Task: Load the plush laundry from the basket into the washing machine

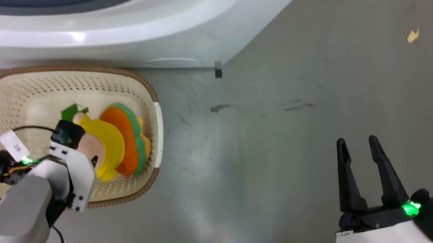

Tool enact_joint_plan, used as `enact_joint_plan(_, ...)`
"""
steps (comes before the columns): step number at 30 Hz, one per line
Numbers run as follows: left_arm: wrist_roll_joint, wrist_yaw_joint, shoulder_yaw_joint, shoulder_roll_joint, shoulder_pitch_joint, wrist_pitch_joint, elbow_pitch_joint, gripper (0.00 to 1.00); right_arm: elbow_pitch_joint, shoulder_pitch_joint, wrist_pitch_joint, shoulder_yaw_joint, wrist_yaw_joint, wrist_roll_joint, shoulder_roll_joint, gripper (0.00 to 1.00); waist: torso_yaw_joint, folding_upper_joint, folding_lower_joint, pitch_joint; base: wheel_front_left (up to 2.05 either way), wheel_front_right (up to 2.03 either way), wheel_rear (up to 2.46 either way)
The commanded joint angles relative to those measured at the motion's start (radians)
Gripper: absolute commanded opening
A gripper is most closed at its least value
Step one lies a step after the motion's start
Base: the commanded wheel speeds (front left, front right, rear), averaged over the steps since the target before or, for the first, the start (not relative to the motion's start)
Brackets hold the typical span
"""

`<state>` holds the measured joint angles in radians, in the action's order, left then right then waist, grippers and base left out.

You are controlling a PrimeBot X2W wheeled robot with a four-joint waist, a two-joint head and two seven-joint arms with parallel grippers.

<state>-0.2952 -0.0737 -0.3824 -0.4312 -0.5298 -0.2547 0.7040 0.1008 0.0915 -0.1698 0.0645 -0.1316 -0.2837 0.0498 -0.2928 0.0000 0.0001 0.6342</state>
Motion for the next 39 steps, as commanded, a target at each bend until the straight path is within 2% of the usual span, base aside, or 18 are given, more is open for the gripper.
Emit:
enact_joint_plan(1,-0.01,-0.003,-0.014,-0.015,-0.03,-0.008,0.021,1.0,0.009,0.015,-0.009,0.003,0.001,-0.012,0.0,1.0,-0.011,0.0,-0.0001,0.021,0.0,0.0,0.0)
enact_joint_plan(13,-0.049,-0.008,-0.087,-0.055,-0.139,-0.056,0.128,1.0,0.033,0.021,-0.034,0.014,0.001,-0.057,0.0,1.0,-0.048,0.0,-0.0001,0.127,0.0,0.0,0.0)
enact_joint_plan(14,-0.055,-0.009,-0.092,-0.057,-0.146,-0.058,0.138,0.62,0.034,0.023,-0.036,0.015,0.001,-0.06,0.0,1.0,-0.051,0.0,-0.0001,0.134,0.0,0.0,0.0)
enact_joint_plan(15,-0.06,-0.01,-0.097,-0.058,-0.152,-0.06,0.147,0.0,0.033,0.025,-0.038,0.015,0.001,-0.064,0.0,1.0,-0.055,0.0,-0.0001,0.141,0.0,0.0,0.0)
enact_joint_plan(23,-0.142,-0.002,-0.114,-0.098,-0.164,-0.004,0.258,0.0,0.008,0.072,-0.059,0.045,0.001,-0.092,0.0,1.0,-0.111,0.0,-0.0001,0.136,0.0,0.0,0.0)
enact_joint_plan(29,-0.219,0.0,-0.11,-0.051,-0.125,0.093,0.339,0.0,-0.022,0.067,-0.071,0.01,0.001,-0.053,0.0,1.0,-0.069,0.0,-0.0001,0.016,0.0,0.0,0.0)
enact_joint_plan(39,-0.316,-0.04,-0.145,0.06,-0.021,0.381,0.442,0.0,-0.073,-0.001,-0.092,-0.054,0.001,0.036,0.0,1.0,0.042,0.0,-0.0001,-0.252,0.0,0.0,0.0)
